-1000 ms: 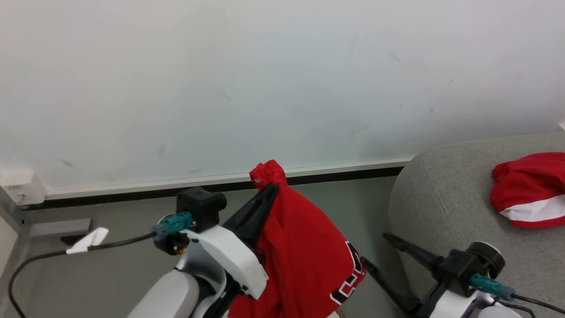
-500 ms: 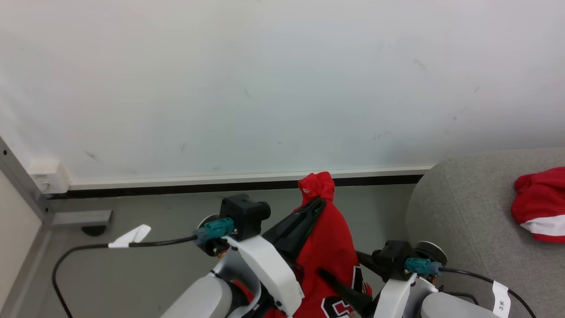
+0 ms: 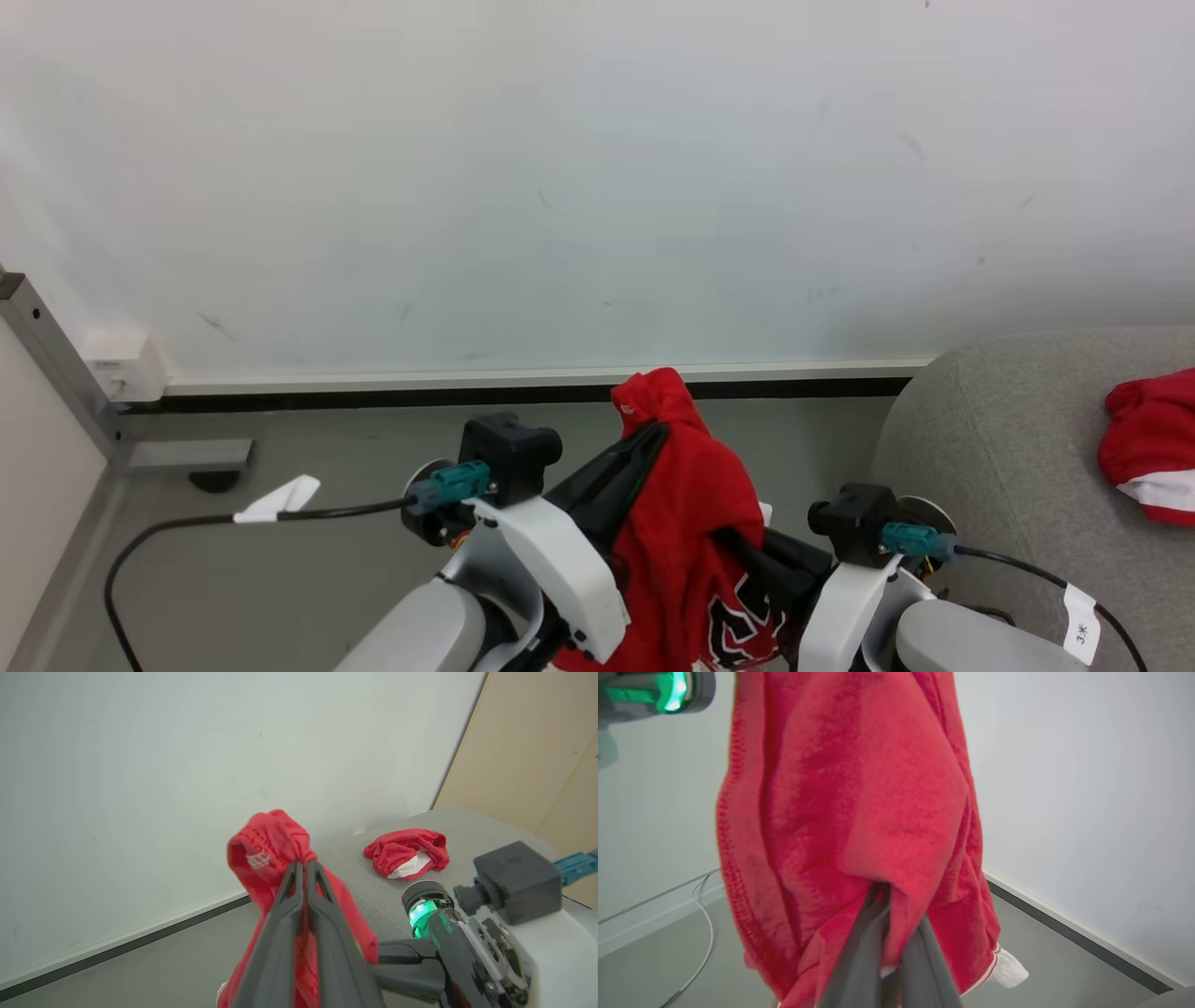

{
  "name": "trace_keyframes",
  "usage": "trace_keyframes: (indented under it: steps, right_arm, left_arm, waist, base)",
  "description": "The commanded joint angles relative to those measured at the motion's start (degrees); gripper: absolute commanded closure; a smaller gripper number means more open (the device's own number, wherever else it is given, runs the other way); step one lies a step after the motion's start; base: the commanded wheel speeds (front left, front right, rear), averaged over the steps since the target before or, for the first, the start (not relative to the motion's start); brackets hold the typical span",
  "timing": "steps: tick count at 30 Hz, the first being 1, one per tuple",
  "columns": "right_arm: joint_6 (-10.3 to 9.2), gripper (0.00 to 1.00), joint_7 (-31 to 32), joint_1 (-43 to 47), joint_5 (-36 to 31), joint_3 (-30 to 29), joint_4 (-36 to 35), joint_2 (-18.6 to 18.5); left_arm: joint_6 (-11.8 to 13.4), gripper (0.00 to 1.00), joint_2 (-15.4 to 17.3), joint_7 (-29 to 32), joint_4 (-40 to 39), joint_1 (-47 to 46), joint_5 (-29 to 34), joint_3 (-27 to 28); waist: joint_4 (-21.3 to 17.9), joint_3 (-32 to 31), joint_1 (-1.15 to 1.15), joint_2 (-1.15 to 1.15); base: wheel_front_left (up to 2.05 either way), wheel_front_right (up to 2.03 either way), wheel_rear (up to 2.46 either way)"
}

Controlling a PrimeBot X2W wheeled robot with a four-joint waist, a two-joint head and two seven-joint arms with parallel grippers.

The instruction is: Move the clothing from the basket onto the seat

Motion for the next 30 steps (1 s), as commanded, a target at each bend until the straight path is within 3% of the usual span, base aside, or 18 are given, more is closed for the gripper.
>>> trace_keyframes:
  steps: [1, 3, 4, 5, 19, 30]
  right_arm:
    - [-0.14, 1.0, -0.6, -0.9, 1.1, 0.0, 0.2, -0.5]
    - [-0.15, 1.0, -0.7, -1.0, 1.4, 0.0, 0.2, -1.0]
    - [-0.15, 1.0, -0.8, -1.2, 1.6, 0.0, 0.2, -1.3]
    - [-0.15, 1.0, -0.9, -1.4, 1.9, 0.0, 0.3, -1.5]
    - [-0.14, 1.0, -1.0, -0.6, 0.8, -8.4, -1.3, -5.6]
    - [-0.15, 1.0, -1.0, -0.5, -0.8, -11.8, -3.0, -7.6]
  left_arm:
    - [0.2, 0.88, 0.4, -0.3, 0.3, -0.1, 0.1, 0.0]
    - [0.4, 0.56, 0.5, -0.6, 0.5, 0.2, 0.4, -0.1]
    - [0.5, 0.32, 0.6, -0.6, 0.6, 0.3, 0.5, -0.2]
    - [0.6, 0.0, 0.6, -0.7, 0.6, 0.4, 0.5, -0.2]
    - [0.9, 0.0, 1.1, -1.0, 1.4, 1.3, 0.7, -1.2]
    - [1.7, 0.0, 1.2, -1.6, 1.3, 1.7, 0.2, -1.4]
  waist:
    - [-0.1, 0.0, 0.0, 0.0]
    - [-0.2, -0.1, 0.0, 0.0]
    - [-0.3, -0.1, 0.0, 0.0]
    - [-0.4, -0.1, 0.0, 0.0]
    - [-2.2, 0.9, 0.0, 0.0]
    - [-5.9, 1.9, 0.0, 0.0]
  base:
    - [0.0, 0.0, 0.0]
    - [0.0, 0.0, 0.0]
    - [0.0, 0.0, 0.0]
    - [0.0, 0.0, 0.0]
    - [0.0, 0.0, 0.0]
    - [0.0, 0.0, 0.0]
